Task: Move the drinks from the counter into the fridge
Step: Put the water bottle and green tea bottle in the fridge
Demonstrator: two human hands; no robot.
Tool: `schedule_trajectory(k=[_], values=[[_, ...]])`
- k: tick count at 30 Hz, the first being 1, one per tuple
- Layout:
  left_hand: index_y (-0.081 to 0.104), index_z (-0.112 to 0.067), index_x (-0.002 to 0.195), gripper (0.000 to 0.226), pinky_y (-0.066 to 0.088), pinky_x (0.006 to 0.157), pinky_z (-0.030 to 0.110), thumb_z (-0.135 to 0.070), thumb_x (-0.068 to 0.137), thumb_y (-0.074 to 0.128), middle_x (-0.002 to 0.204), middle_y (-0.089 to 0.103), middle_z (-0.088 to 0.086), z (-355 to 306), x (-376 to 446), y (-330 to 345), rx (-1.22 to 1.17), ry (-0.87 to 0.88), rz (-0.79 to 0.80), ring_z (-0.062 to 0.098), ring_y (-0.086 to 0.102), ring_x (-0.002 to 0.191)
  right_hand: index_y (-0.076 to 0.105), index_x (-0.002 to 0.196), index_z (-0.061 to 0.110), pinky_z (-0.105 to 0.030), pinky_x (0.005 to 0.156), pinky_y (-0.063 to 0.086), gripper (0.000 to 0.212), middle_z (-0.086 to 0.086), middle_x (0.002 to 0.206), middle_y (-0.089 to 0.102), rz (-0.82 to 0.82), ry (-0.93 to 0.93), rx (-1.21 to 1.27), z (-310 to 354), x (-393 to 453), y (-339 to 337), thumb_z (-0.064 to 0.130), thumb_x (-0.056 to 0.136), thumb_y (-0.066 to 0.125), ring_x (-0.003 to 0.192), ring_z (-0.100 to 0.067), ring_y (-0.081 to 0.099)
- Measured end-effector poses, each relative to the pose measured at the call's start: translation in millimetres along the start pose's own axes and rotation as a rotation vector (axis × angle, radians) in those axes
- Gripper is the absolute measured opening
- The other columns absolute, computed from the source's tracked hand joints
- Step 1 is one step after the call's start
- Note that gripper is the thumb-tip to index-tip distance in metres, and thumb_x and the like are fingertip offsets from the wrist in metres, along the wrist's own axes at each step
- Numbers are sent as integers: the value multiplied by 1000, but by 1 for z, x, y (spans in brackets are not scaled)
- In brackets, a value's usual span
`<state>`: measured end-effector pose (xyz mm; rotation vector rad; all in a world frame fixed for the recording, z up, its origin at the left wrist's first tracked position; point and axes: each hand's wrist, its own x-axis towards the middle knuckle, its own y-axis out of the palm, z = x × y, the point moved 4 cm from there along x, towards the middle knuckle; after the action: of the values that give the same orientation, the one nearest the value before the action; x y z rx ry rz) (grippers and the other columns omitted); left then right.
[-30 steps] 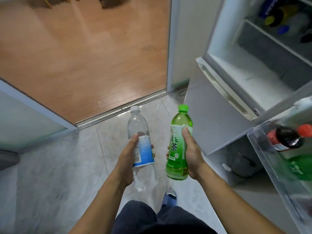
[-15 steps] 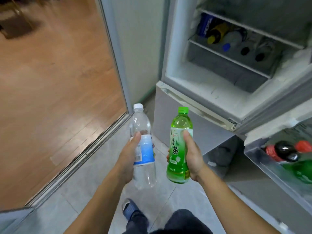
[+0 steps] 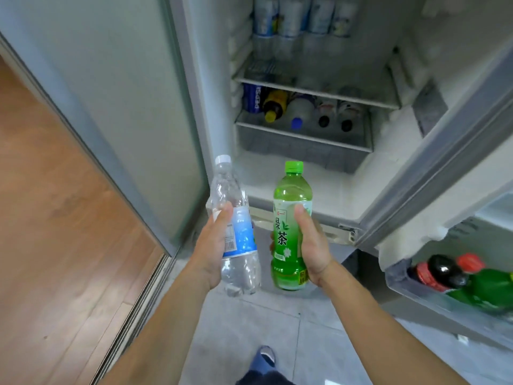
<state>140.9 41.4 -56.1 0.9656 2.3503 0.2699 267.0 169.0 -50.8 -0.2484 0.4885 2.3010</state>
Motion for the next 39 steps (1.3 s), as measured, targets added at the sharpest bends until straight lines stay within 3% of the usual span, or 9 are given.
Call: schedule_trajectory(k=[5, 9, 11, 14, 20, 26, 29, 33, 39], values=[[68, -14, 114, 61, 56, 67, 37, -61, 75, 68, 92, 73, 13, -47, 49, 33, 7, 40, 72, 25, 69, 73, 64, 106, 11, -36, 59, 56, 70, -15, 81, 69, -113, -90, 11, 54, 51, -11, 69, 68, 66, 66, -29, 66], [69, -29, 112, 72, 56, 70, 39, -71, 54, 78, 96, 75, 8, -89, 84, 62, 70, 95, 106, 24, 73, 79, 64, 118, 20, -44, 81, 57, 55, -10, 103, 71, -192, -171, 33, 102, 82, -25, 54, 75, 67, 91, -28, 68], [66, -33, 114, 76, 57, 71, 41, -70, 48, 81, 99, 76, 6, -109, 102, 78, 83, 130, 120, 23, 74, 84, 60, 126, 18, -42, 80, 56, 59, -10, 111, 70, -236, -215, 57, 127, 96, -31, 46, 75, 68, 96, -28, 68], [70, -38, 93, 44, 60, 74, 42, -61, 56, 79, 95, 77, 1, -142, 128, 104, 101, 215, 144, 20, 75, 84, 57, 126, 23, -27, 71, 58, 56, 5, 106, 74, -352, -341, -1, 169, 118, -39, 44, 75, 70, 95, -14, 72], [61, -29, 107, 41, 61, 69, 32, -47, 74, 78, 98, 76, -3, -200, 180, 159, 185, 392, 185, 16, 74, 89, 54, 110, 31, -11, 64, 52, 33, 17, 97, 67, -612, -646, -137, 248, 172, -50, 31, 84, 74, 80, 10, 66], [54, -33, 116, 47, 56, 70, 19, -33, 78, 81, 111, 70, -10, -246, 215, 193, 423, 584, 260, 3, 69, 95, 44, 131, 20, -21, 75, 48, 53, 14, 101, 56, -721, -676, -272, 294, 239, -74, 25, 86, 72, 87, 6, 54], [51, -26, 126, 54, 56, 84, 29, -25, 80, 79, 121, 66, -4, -256, 226, 202, 435, 616, 275, 11, 66, 106, 48, 131, 15, -31, 85, 50, 51, 3, 111, 58, -774, -676, -324, 307, 268, -95, 26, 87, 72, 97, -12, 59], [52, -38, 109, 37, 55, 93, 38, -22, 85, 75, 121, 65, -3, -261, 238, 212, 414, 645, 286, 13, 65, 110, 43, 142, 17, -39, 99, 49, 60, -9, 135, 55, -828, -597, -472, 326, 297, -112, 34, 90, 67, 118, -26, 57], [41, -34, 123, 52, 54, 83, 23, -23, 86, 74, 111, 59, -16, -263, 259, 230, 384, 702, 304, 1, 61, 102, 31, 152, 13, -36, 109, 37, 74, -14, 151, 40, -958, -511, -671, 345, 319, -127, 38, 92, 65, 136, -31, 42]])
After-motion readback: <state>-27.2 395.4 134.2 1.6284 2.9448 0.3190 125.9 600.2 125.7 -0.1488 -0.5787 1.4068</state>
